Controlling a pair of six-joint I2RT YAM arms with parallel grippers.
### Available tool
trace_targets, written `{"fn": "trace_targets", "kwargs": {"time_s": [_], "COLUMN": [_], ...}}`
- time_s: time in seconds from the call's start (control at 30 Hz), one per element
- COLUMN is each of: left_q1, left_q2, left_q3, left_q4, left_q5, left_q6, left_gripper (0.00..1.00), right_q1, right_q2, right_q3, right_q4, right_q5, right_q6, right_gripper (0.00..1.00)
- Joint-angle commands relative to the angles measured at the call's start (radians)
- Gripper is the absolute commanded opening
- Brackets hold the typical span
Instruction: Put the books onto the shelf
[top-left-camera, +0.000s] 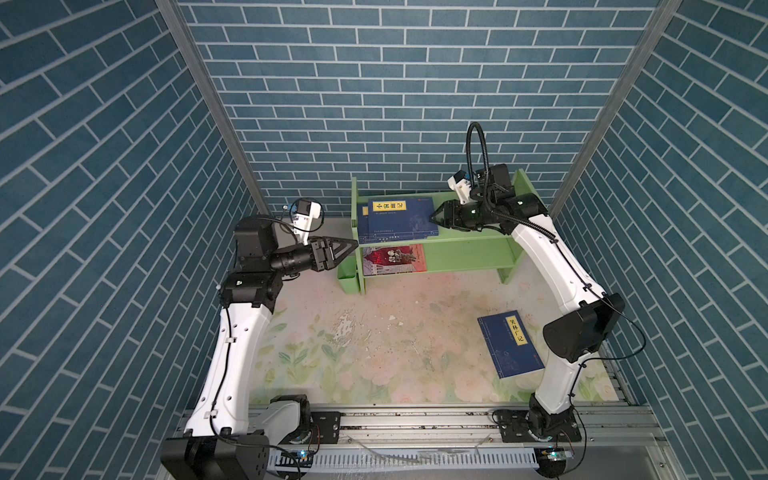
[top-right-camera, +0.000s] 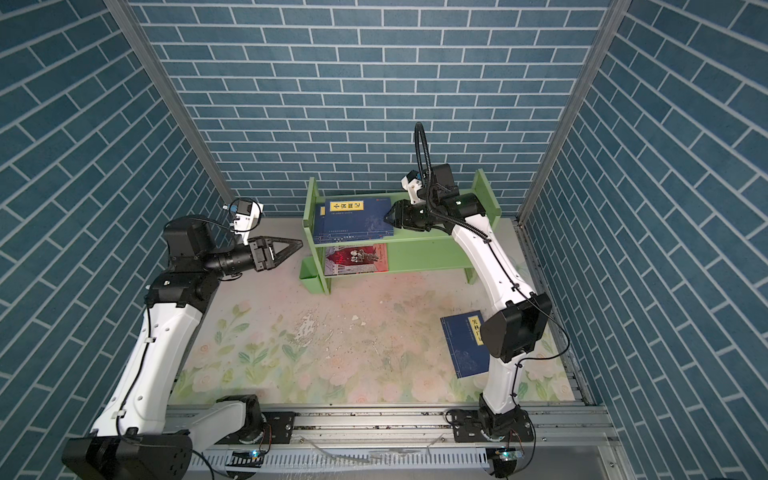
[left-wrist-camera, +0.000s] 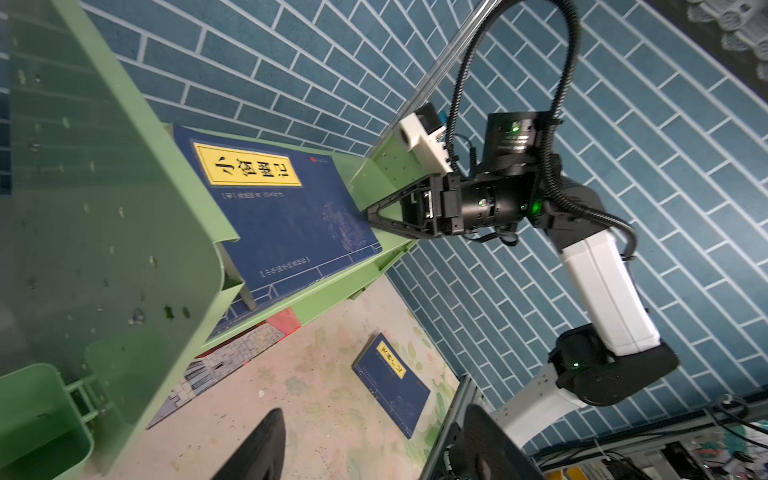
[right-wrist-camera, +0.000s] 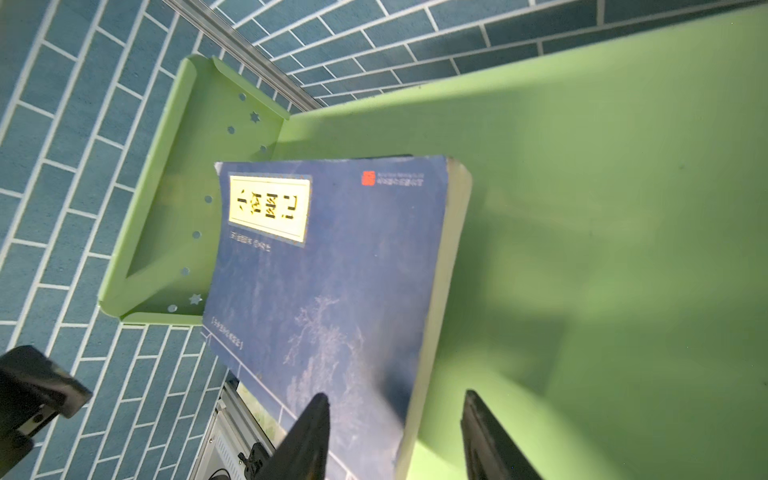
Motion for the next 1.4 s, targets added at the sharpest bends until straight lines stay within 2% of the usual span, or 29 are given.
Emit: {"fn": "trace_targets", "kwargs": {"time_s": [0.0, 0.27, 0.53, 0.8, 1.17, 1.37], "left_q1": [0.005, 0.005, 0.005, 0.002, -0.058, -0.071], "left_q2": [-0.003, -0.007, -0.003, 0.0, 0.004, 0.012], "left_q3": [0.011, 0.011, 0.007, 0.016, -0.015, -0.019], "left_q4": [-0.082, -0.101, -0.094, -0.102, -0.082, -0.058], "left_q5": [-0.064, -0.069, -0.074, -0.271, -0.341, -0.371], "left_q6": [0.118, 0.155, 0.165, 0.294, 0.388, 0.396], "left_gripper": [0.69, 0.69, 0.69, 0.69, 0.69, 0.69], "right_q1": [0.01, 0.012, 0.023, 0.044, 0.056, 0.058], "right_q2": [-0.023, 0.028, 0.048, 0.077, 0.126, 0.133], "right_q3": [-0.012, 0.031, 0.061, 0.117, 0.18, 0.2], "right_q4": [0.038, 0.026, 0.027, 0.007, -0.002, -0.01], "right_q5": [-0.012, -0.034, -0.058, -0.06, -0.073, -0.065], "right_q6": [-0.015, -0.017, -0.011, -0.008, 0.005, 0.005], "right_gripper": [0.5, 0.49, 0.45, 0.44, 0.44, 0.45]}}
